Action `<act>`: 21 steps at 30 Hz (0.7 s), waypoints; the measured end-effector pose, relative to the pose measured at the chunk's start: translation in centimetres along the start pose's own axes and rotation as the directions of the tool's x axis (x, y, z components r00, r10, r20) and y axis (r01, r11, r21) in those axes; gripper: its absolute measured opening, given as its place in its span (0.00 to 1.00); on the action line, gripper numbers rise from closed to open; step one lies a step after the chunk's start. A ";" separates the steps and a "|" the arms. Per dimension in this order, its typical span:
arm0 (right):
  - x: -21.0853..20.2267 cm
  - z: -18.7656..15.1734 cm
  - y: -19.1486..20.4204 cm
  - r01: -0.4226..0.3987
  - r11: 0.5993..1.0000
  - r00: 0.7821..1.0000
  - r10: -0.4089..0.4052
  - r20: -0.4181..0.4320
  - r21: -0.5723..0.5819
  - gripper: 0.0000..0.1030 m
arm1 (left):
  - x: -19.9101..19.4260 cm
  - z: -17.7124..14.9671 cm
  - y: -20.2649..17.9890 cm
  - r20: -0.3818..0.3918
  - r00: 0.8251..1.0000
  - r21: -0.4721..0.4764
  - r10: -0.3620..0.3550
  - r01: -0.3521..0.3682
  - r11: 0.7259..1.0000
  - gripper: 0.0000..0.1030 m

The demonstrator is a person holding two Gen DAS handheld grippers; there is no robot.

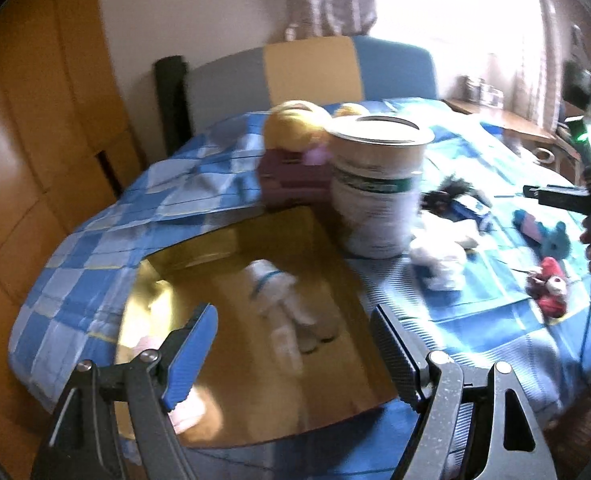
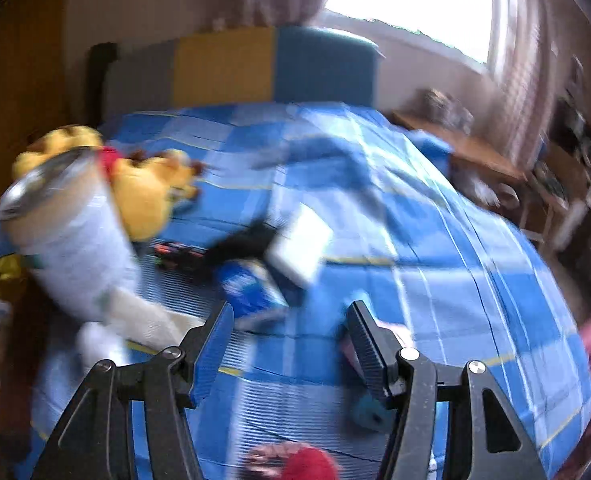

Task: Organize soft objects
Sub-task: 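Reach the left tool to the clear plastic bag bundle and grasp it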

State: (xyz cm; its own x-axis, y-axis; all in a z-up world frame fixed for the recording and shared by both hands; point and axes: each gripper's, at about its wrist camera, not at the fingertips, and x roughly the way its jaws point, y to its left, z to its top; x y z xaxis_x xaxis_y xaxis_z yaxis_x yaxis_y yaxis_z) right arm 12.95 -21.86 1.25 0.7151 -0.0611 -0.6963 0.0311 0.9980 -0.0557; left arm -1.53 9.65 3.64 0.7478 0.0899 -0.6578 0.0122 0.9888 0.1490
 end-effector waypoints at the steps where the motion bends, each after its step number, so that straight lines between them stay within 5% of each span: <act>1: 0.6 -0.5 -1.1 0.005 0.999 1.000 -0.005 -0.016 0.036 0.58 | 0.3 0.3 -0.8 -0.005 1.000 0.012 -0.017 0.017 1.000 0.77; 3: 1.7 -0.9 -2.7 0.028 0.996 0.997 -0.022 -0.070 0.088 0.58 | 1.0 1.1 -2.8 -0.014 0.998 0.053 -0.060 0.060 0.997 0.77; 9: 1.4 -0.9 -4.5 -0.011 0.982 0.998 0.024 -0.064 0.189 0.58 | 4.5 3.3 -8.1 -0.075 0.986 0.096 -0.151 0.158 0.983 0.77; 21: 1.3 -0.6 -5.3 -0.058 0.964 0.996 0.074 -0.053 0.260 0.58 | 15.2 5.5 -13.1 -0.261 0.923 -0.145 -0.281 0.250 0.957 0.83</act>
State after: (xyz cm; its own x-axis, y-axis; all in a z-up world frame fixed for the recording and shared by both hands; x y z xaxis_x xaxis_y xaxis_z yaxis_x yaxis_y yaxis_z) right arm 13.28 -27.25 0.16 0.6776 0.0125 -0.7353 0.1701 0.9701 0.1731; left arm 13.34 -2.57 -4.25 0.5138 -0.1637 -0.8422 0.1023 0.9863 -0.1293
